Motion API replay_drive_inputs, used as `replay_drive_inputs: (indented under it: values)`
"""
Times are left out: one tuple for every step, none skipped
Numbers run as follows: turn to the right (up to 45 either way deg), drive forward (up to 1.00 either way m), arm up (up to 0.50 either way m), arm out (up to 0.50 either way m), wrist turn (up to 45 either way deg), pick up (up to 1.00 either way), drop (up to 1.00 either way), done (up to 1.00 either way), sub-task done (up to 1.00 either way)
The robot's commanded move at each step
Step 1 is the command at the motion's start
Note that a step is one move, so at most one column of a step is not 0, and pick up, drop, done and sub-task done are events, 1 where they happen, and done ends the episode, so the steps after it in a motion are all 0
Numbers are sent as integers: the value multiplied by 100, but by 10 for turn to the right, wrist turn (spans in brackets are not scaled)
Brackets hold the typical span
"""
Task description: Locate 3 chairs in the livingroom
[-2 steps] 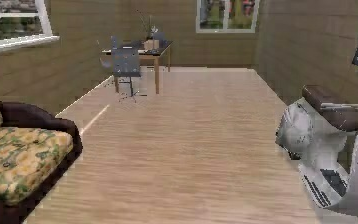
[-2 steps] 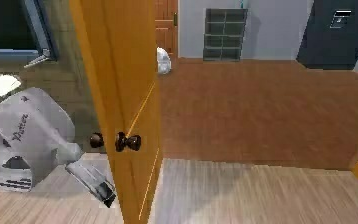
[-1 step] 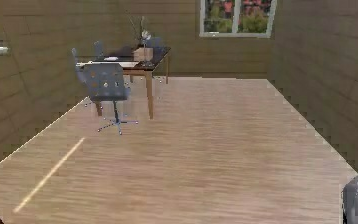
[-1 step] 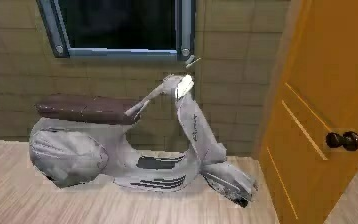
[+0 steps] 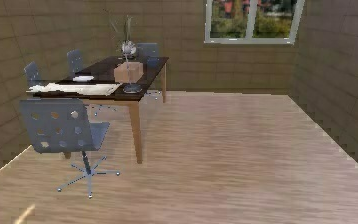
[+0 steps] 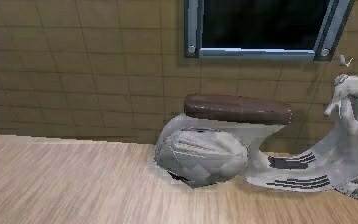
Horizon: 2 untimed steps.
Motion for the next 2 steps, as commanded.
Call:
replay_drive_inputs:
  values:
    - [60, 0, 0, 0, 0, 0, 0, 0, 0]
    - [0, 80, 0, 0, 0, 0, 0, 0, 0]
